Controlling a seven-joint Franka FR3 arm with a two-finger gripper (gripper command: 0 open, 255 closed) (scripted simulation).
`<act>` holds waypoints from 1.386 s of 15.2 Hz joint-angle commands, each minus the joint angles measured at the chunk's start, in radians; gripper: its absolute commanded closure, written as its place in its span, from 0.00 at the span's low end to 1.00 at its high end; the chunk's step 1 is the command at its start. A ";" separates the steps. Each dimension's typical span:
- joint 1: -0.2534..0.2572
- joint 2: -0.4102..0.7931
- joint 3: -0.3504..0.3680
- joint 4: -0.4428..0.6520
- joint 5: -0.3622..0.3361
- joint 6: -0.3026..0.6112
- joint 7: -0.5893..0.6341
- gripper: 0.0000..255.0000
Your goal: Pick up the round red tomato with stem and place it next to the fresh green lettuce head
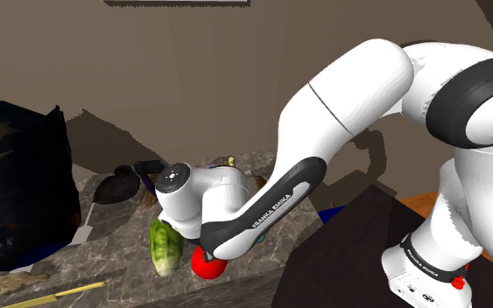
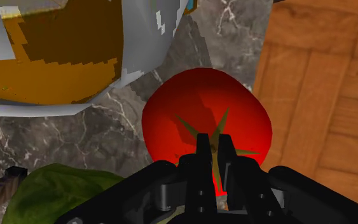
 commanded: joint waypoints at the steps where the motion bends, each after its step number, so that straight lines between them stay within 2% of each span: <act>1: 0.004 0.024 -0.004 0.004 -0.007 0.020 0.006 1.00; 8: 0.004 0.024 -0.004 0.004 -0.007 0.020 0.006 1.00; 9: 0.004 0.024 -0.004 0.004 -0.007 0.020 0.006 0.00; 14: 0.004 0.024 -0.004 0.004 -0.007 0.020 0.006 0.00; 18: -0.001 -0.051 0.014 0.029 0.020 -0.079 -0.011 0.00; 21: -0.001 -0.052 0.014 0.029 0.020 -0.079 -0.011 0.00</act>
